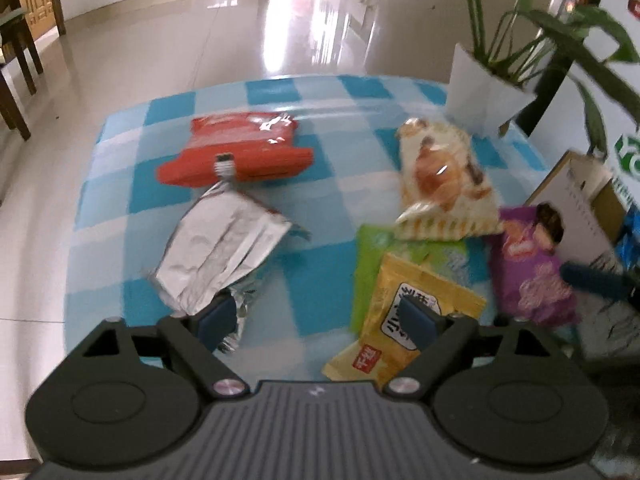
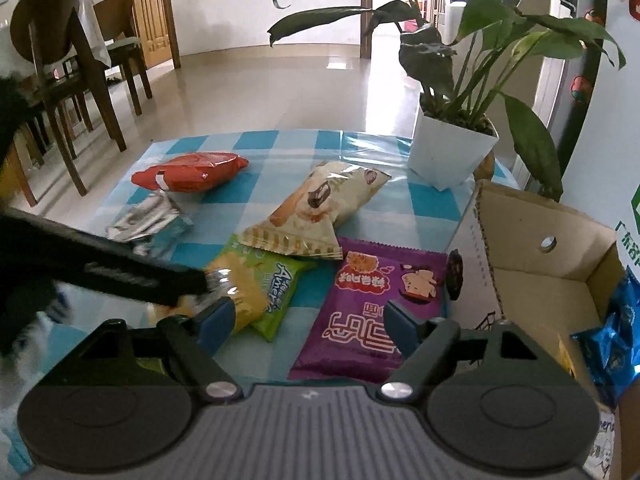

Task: Organize snacks
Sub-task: 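Grasp the yellow waffle packet with left tool while right tool grasps cream bread packet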

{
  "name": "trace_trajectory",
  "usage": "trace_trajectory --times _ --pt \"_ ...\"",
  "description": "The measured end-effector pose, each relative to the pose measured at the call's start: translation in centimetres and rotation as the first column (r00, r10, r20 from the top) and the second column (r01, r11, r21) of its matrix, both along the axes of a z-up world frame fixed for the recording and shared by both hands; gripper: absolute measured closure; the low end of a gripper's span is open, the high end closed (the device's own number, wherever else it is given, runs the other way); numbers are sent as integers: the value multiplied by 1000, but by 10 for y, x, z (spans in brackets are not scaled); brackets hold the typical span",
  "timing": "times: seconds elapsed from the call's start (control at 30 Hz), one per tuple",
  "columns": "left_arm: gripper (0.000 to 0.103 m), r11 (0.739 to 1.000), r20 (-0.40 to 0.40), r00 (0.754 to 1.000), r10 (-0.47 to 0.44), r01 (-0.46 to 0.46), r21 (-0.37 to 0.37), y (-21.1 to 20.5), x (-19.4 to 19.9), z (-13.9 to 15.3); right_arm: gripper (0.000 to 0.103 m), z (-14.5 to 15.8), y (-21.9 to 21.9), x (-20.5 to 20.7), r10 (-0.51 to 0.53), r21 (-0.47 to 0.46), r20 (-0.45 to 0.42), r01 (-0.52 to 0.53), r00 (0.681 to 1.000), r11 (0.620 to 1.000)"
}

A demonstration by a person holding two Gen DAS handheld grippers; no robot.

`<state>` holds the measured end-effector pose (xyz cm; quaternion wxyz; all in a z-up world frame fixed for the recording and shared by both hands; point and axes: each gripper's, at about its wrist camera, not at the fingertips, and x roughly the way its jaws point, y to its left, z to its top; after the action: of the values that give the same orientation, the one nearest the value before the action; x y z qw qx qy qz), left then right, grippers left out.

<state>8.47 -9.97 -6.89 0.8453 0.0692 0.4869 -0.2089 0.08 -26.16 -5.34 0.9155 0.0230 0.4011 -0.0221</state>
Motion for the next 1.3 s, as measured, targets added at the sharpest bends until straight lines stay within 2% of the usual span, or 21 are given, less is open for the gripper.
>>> trace_trajectory --times 0.23,0.43,0.53,0.6,0.73,0.9,0.97,1.3 --pt "17 999 -1 1000 -8 8 42 30 -7 -1 17 -7 0 10 -51 -18 -17 51 999 999" --pt "18 999 -10 1000 -14 14 -44 47 -7 9 17 2 1 25 -88 58 19 87 996 995" --pt "18 995 -13 999 -44 43 -92 48 -10 15 17 6 3 37 -114 102 24 111 993 989" --pt "18 992 -5 997 -75 74 -104 45 -13 18 17 7 5 45 -120 96 27 117 992 988" --pt "18 985 29 989 -146 148 -84 38 -21 21 17 8 9 62 -132 89 35 128 991 988" --pt "18 978 2 982 -189 188 -91 31 -24 16 17 7 7 86 -131 44 40 130 991 991" --pt "18 974 -4 978 -209 208 -85 26 -26 13 17 3 1 94 -140 66 25 138 990 988" --pt "18 971 -13 971 -238 238 -10 -1 -29 -4 20 -16 -11 117 -155 79 -26 156 988 985"
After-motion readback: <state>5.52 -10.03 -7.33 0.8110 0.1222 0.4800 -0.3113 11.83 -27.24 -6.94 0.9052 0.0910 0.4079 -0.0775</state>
